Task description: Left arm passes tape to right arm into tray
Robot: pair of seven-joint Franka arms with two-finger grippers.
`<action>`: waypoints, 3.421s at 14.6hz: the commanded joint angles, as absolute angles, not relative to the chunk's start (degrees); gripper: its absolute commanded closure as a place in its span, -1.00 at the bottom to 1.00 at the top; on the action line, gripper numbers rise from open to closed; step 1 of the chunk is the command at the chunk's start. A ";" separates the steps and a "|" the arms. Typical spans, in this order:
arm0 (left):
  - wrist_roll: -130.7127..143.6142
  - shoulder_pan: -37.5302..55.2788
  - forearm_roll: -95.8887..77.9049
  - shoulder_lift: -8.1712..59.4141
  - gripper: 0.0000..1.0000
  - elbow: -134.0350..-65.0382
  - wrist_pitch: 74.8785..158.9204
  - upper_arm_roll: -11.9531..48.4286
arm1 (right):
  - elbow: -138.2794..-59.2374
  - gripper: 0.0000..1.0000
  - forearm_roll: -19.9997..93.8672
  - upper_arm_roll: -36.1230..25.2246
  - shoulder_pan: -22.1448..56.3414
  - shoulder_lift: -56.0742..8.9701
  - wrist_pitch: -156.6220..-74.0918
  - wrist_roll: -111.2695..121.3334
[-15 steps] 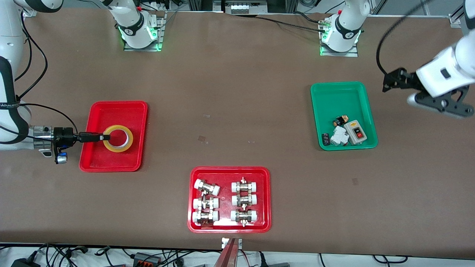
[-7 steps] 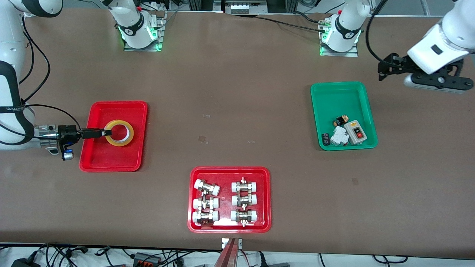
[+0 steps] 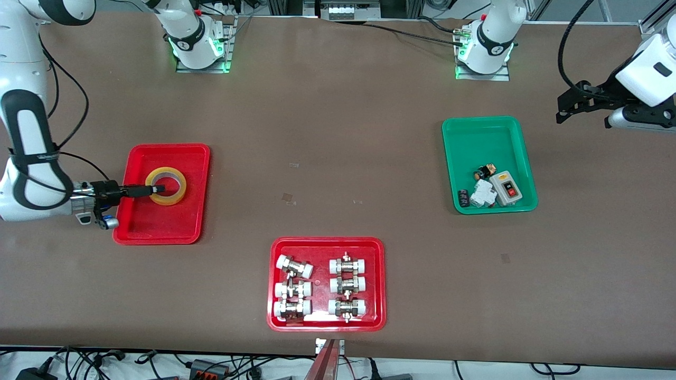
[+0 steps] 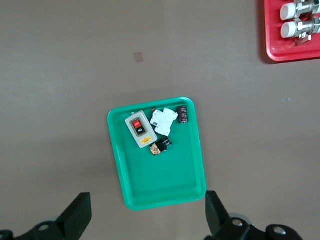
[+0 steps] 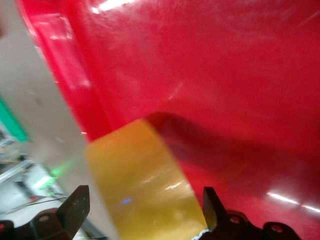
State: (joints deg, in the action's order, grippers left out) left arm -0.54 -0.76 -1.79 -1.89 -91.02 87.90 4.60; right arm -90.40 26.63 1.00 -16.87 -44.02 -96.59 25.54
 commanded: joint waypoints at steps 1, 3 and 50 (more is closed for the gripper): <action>2.44 -2.90 -2.90 -1.85 -1.00 -89.65 87.89 6.42 | -91.41 -1.00 18.49 1.05 -14.51 -39.74 -99.40 25.32; 2.99 -4.47 -2.81 -0.27 -1.00 -87.99 87.89 6.59 | -90.97 -1.00 14.52 0.97 -14.07 -35.71 -99.05 24.36; 2.72 -2.99 0.00 -0.53 -1.00 -89.47 88.77 6.94 | -100.81 -1.00 -1.76 -4.22 0.53 3.69 -97.04 1.32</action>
State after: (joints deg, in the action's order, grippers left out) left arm 3.90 -2.80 -1.00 -0.49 -90.12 89.67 6.69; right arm -99.14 -1.50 -3.81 -0.16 1.74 -98.04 1.10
